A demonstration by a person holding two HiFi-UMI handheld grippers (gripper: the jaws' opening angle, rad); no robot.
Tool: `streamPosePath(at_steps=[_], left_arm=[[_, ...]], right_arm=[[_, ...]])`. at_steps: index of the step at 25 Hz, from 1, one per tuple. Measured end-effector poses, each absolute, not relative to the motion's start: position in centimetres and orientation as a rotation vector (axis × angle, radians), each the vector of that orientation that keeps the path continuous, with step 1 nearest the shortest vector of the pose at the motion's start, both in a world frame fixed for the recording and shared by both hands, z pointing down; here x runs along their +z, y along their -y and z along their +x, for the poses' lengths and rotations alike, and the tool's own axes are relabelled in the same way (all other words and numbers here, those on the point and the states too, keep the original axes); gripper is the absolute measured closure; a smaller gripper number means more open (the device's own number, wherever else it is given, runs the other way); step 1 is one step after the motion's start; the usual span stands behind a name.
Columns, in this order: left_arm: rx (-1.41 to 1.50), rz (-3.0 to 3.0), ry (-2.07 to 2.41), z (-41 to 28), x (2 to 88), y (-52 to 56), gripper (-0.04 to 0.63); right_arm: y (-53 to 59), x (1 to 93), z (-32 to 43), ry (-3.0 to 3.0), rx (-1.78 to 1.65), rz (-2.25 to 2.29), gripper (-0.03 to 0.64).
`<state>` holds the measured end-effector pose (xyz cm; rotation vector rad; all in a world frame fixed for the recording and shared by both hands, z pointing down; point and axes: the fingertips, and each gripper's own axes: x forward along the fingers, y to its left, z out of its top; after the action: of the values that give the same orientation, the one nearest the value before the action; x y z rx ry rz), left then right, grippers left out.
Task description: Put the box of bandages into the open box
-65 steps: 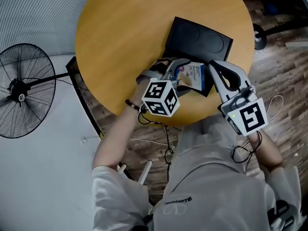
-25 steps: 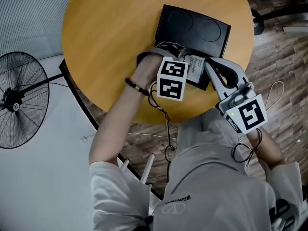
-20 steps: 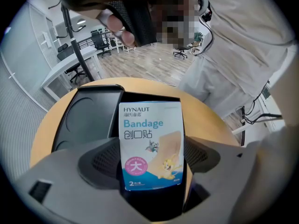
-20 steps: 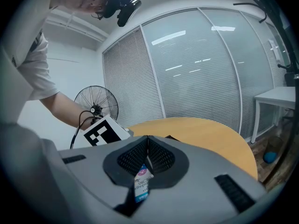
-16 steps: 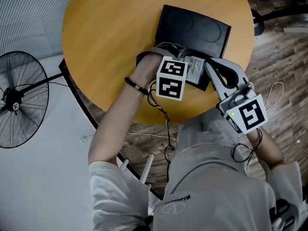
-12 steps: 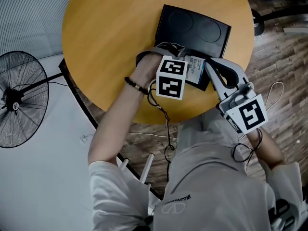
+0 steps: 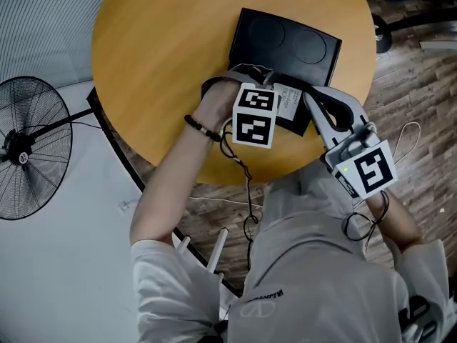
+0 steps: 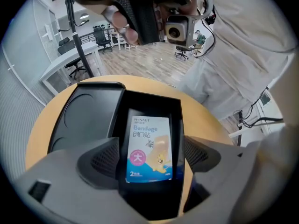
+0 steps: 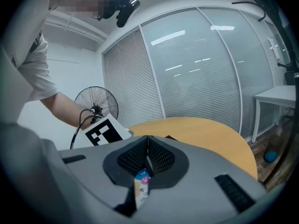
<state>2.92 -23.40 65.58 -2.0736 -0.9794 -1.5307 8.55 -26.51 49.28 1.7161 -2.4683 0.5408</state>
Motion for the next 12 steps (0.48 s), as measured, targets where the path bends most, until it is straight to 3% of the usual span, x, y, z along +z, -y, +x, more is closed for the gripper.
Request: streamPosePath(at_steps=[7, 12], left_arm=[[-1.478, -2.189, 0.942, 2.9, 64.0, 23.1, 0.164], [-1.376, -2.320, 0.845, 2.4, 61.9, 22.7, 0.251]], right_arm=[[26.5, 48.7, 8.8, 2.473, 0.528, 1.721, 0.598], [26.6, 47.6, 9.2, 2.477, 0.497, 1.725, 0.598]])
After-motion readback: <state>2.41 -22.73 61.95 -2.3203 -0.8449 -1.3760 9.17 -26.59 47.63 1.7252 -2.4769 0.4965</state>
